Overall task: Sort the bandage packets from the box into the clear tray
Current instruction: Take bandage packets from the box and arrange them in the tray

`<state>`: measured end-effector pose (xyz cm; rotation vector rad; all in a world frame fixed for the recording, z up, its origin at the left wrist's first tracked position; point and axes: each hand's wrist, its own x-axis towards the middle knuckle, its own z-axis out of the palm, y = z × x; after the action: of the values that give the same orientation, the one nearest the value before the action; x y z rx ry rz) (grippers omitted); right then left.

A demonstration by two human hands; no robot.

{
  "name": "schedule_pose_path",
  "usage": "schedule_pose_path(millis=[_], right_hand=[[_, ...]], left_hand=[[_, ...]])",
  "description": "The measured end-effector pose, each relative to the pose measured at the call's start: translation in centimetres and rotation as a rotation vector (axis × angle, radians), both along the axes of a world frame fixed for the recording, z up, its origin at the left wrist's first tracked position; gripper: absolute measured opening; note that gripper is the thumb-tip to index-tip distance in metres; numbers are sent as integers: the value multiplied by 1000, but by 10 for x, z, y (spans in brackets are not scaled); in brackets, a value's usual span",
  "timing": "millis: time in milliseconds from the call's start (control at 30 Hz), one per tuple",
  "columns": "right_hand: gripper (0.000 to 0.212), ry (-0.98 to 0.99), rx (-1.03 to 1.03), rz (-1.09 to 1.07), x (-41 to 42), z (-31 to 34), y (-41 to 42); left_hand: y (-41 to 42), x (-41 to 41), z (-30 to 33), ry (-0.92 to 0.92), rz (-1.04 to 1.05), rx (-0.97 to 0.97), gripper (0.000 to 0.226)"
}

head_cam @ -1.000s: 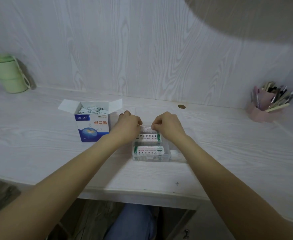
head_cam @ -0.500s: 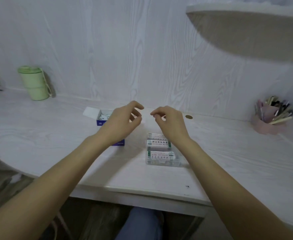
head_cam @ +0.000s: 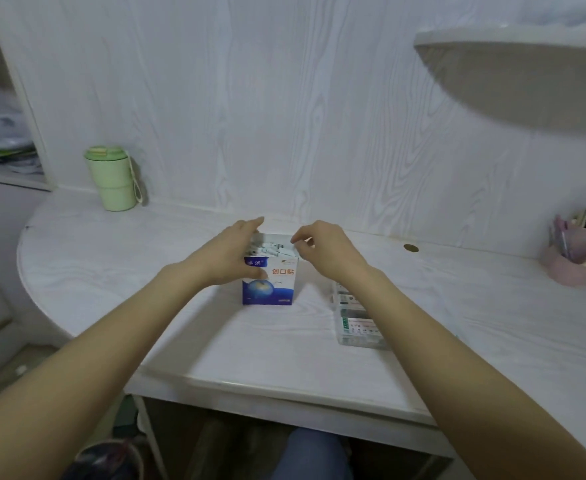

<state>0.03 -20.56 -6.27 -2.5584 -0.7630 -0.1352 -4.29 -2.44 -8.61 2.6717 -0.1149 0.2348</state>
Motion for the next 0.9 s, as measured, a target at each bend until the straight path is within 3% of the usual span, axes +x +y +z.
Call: schedule_pose_path(millis=[133,400,667,900], right_hand=[[24,-91,-101,-10,-7,3,1],[19,-206,-302,-37,-21,5,14],[19,-267,-269,-46,-23,-1,14],[15,-427,-381,-86,-22,-7,19]], left_hand=[[-4,-16,-8,-119,-25,69,87],[-13,-38,-19,-334,11,133,75],[-16,-41,-21,-359,11,142,74],[-14,-40,-20,-360,-9,162,73]])
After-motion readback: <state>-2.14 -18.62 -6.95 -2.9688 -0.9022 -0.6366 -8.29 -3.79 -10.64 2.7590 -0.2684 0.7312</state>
